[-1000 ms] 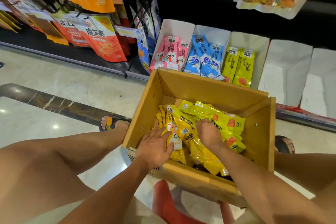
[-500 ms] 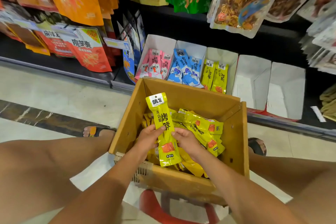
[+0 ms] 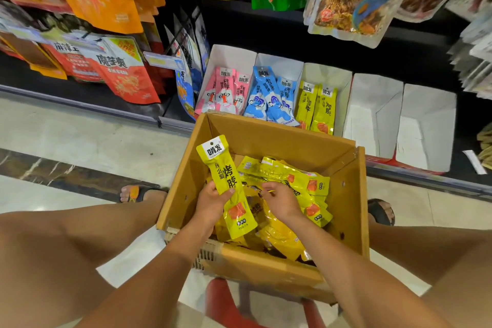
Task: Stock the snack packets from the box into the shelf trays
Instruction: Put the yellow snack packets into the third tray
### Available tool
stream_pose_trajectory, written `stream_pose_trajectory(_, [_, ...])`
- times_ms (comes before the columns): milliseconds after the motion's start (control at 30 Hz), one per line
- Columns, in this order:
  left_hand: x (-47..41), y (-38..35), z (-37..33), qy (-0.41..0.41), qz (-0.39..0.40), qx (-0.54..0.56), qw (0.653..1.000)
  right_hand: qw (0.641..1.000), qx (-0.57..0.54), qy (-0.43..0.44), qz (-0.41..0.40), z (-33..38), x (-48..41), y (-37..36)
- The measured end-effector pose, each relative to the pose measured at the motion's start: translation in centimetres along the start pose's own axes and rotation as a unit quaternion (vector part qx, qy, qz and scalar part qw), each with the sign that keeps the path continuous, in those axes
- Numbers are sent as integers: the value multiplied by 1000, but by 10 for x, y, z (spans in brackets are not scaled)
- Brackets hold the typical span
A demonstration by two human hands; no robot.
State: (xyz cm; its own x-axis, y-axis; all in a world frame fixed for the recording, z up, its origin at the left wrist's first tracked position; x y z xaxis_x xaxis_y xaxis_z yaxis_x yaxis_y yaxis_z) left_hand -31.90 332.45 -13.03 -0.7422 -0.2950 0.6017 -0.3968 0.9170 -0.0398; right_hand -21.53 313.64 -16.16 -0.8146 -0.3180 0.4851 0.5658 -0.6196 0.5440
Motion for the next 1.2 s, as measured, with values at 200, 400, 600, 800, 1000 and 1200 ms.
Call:
stream_pose_trajectory(200, [-12, 5, 14, 36, -19, 11, 999, 965, 254, -15, -62, -29, -26, 33])
stream_pose_trajectory(400, [-22, 6, 27, 52, -17, 3, 999, 936, 350, -43, -21, -38, -62, 33])
stream_pose_trajectory(600, [-29, 11, 39, 53, -35, -5, 998, 928, 361, -22, 90, -51, -100, -1])
stream_pose_trajectory(800, [-36, 10, 50, 57, -25, 11, 998, 875, 474, -23, 96, -49, -97, -21])
stream_pose_trajectory(1000, [-39, 11, 51, 63, -21, 9, 998, 882, 449, -82, 121, -57, -80, -26])
stream_pose_trajectory(1200, [-41, 21, 33, 45, -15, -24, 999, 901, 415, -73, 103, -19, -72, -6])
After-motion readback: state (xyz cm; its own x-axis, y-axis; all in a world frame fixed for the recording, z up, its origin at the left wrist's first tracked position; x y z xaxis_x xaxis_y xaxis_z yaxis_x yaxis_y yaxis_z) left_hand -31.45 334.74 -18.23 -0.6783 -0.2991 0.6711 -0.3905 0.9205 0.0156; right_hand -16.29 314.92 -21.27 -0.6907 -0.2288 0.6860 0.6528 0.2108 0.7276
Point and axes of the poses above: each hand's wrist, its own x-axis away from the middle knuckle, its own y-axis out of the back of the hand, z = x × y, the point moved 10 cm from there along -x, towards the middle knuckle, and after that the axes turned 5 degrees about z, right-handed, at the moved point
